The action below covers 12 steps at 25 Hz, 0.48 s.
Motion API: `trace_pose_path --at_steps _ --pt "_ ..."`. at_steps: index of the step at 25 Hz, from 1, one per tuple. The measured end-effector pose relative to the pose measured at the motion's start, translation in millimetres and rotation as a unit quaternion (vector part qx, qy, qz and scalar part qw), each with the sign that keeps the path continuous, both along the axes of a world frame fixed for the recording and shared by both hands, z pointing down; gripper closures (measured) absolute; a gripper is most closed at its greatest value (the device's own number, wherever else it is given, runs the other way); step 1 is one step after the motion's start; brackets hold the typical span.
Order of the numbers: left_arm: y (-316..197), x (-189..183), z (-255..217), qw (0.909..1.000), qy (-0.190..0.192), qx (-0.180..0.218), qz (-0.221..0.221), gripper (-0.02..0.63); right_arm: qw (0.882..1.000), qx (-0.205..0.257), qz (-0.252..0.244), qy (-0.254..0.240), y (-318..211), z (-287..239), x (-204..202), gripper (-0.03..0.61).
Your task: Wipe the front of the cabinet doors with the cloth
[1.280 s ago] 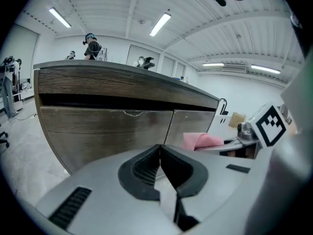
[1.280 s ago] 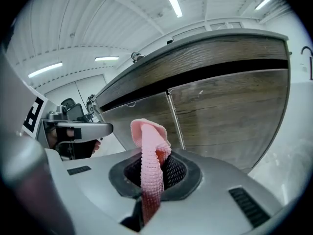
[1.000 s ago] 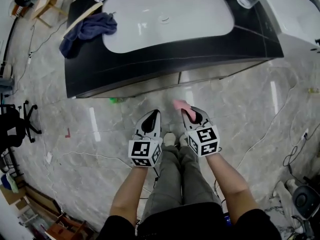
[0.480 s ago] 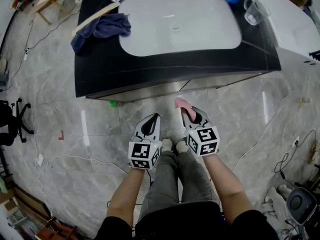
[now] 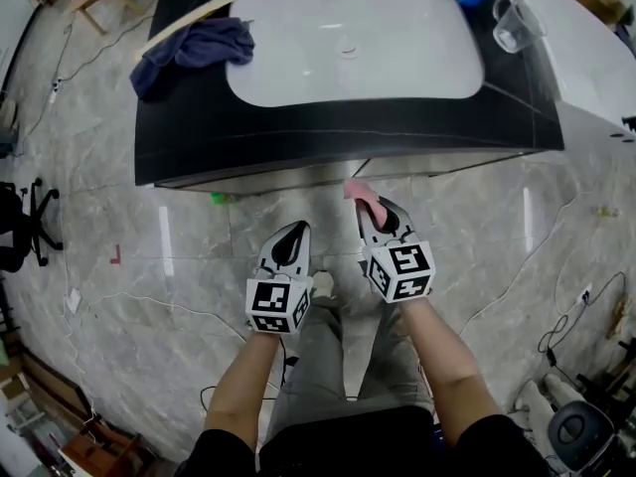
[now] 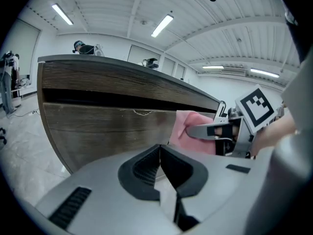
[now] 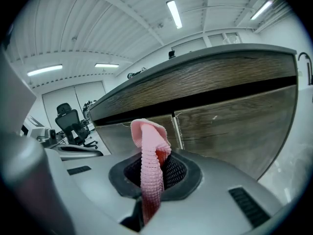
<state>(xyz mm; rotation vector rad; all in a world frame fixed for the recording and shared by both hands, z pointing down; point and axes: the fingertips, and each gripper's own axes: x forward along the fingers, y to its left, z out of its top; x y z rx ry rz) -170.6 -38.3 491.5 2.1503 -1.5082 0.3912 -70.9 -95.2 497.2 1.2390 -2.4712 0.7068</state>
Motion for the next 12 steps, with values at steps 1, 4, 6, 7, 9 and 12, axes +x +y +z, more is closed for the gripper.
trace_pose_path --at_steps 1,4,6,7,9,12 --pt "-1.7 3.0 0.1 1.0 -0.001 0.001 -0.008 0.604 1.0 0.002 -0.006 0.0 -4.0 1.9 2.4 0.537" --pt "-6.0 18.3 2.6 0.9995 0.003 0.0 -0.031 0.604 1.0 0.012 -0.028 0.003 -15.1 3.4 12.7 0.537" --pt "-10.1 34.6 5.1 0.9994 0.003 -0.001 -0.036 0.604 0.999 0.015 -0.038 0.006 -20.7 4.3 24.3 0.537" --pt "-13.4 42.5 5.3 0.9992 0.004 0.0 -0.039 0.604 0.999 0.016 -0.041 0.007 -24.4 5.2 30.1 0.537" --pt "-20.7 57.1 4.2 0.9989 0.01 0.004 -0.045 0.604 0.999 0.017 -0.048 0.01 -32.5 6.9 39.6 0.537" --pt "-31.7 81.6 2.7 0.9991 0.013 0.011 -0.039 0.604 0.999 0.019 -0.049 0.011 -44.0 8.8 56.3 0.537"
